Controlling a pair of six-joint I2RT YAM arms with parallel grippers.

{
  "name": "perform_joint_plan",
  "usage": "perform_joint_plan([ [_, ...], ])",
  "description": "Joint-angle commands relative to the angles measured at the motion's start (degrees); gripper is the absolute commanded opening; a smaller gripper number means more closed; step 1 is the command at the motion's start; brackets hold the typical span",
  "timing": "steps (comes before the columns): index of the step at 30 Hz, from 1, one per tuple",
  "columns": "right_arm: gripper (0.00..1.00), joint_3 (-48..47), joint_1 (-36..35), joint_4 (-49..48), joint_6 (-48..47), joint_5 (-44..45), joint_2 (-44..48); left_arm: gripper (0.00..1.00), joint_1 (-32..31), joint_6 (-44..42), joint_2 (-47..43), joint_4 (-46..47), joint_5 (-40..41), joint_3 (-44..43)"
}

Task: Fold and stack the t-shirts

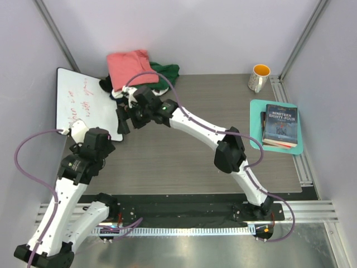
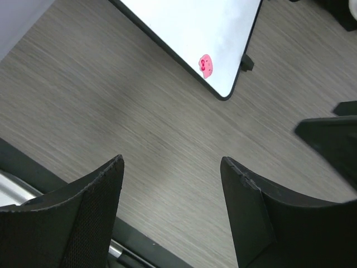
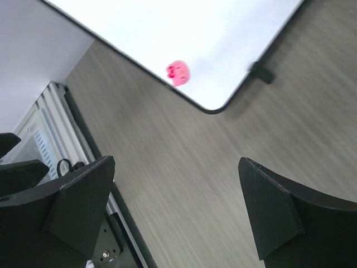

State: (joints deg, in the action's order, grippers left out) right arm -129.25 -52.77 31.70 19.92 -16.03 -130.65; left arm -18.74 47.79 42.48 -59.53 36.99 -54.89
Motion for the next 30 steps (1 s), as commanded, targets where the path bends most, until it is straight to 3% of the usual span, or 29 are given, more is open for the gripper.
perform_joint_plan([
  [1, 0.99, -4.9, -0.8, 1.1, 1.8, -2.5, -3.3, 0.71, -0.2, 1.4, -2.3, -4.5, 2.6, -2.4],
  [8, 0.98, 0.0, -1.4, -6.6, 0.7, -2.4, -7.3, 0.71, -0.2, 4.3, -10.0, -3.9, -3.0, 1.3],
  [19, 0.98, 2.0, -1.2, -14.4, -5.0, 2.4, -11.4, 0.71, -0.2, 0.8, -6.9, -4.0, -1.6, -0.1],
  [30, 0.98, 0.3, 0.6, -24.2, -1.5, 13.3, -15.9, 0.71, -0.2, 0.3, -8.3, -2.6, -2.2, 1.1],
])
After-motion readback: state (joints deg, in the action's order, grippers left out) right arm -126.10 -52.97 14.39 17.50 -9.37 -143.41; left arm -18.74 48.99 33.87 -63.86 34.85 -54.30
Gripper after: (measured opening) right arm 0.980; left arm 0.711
